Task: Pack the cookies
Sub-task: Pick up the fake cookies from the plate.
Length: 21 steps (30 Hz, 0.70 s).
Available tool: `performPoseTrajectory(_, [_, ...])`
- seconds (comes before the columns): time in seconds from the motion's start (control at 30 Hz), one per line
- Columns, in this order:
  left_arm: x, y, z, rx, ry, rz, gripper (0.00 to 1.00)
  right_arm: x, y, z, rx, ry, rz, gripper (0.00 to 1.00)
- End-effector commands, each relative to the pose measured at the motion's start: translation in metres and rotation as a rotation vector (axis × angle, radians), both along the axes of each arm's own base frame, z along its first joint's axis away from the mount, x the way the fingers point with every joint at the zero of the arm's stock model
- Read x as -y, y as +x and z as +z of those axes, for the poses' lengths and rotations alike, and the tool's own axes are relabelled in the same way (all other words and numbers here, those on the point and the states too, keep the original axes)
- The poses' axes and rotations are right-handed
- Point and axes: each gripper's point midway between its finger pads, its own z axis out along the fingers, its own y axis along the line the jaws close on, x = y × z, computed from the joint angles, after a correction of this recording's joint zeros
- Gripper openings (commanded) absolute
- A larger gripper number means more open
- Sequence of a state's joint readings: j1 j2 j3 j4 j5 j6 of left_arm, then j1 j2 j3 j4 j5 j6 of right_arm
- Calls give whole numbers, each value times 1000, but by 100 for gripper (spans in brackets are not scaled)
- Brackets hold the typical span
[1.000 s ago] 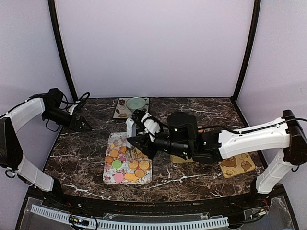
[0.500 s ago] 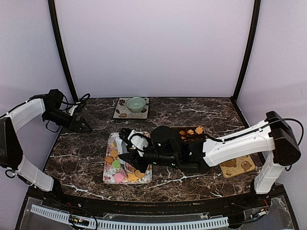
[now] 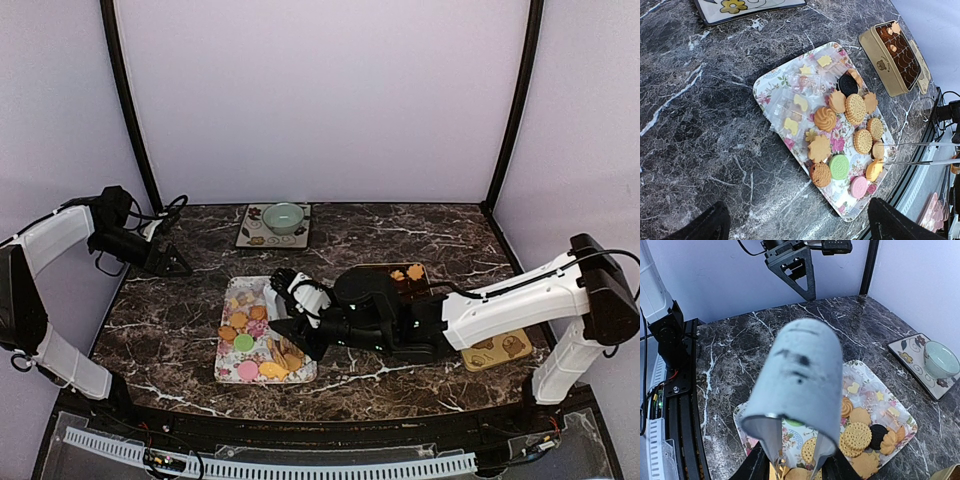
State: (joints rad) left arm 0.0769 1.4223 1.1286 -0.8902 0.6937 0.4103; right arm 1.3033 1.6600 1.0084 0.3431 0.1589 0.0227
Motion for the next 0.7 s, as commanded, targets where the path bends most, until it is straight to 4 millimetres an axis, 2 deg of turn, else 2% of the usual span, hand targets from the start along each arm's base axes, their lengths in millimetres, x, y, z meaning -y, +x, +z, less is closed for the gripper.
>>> performPoseTrajectory(0.0, [0, -4, 8, 23, -9, 1, 99, 16, 12, 16, 7, 62, -72, 34])
performPoseTrajectory(0.03, [0, -4, 9, 23, -10, 0, 99, 18, 12, 12, 2, 57, -77, 34])
performPoseTrajectory(0.07, [0, -4, 9, 22, -11, 0, 99, 22, 12, 23, 4, 78, -84, 34])
performPoseTrajectory(0.23, [0, -4, 9, 21, -15, 0, 99, 26, 11, 13, -17, 63, -87, 34])
performPoseTrajectory(0.37, [1, -3, 9, 23, -16, -1, 98, 20, 8, 12, -35, 80, -66, 38])
performPoseTrajectory(0.43, [1, -3, 9, 23, -17, -1, 98, 15, 7, 4, -46, 67, -54, 38])
performPoseTrajectory(0.67, [0, -4, 8, 19, -12, -3, 98, 1, -2, -2, -63, 72, -11, 38])
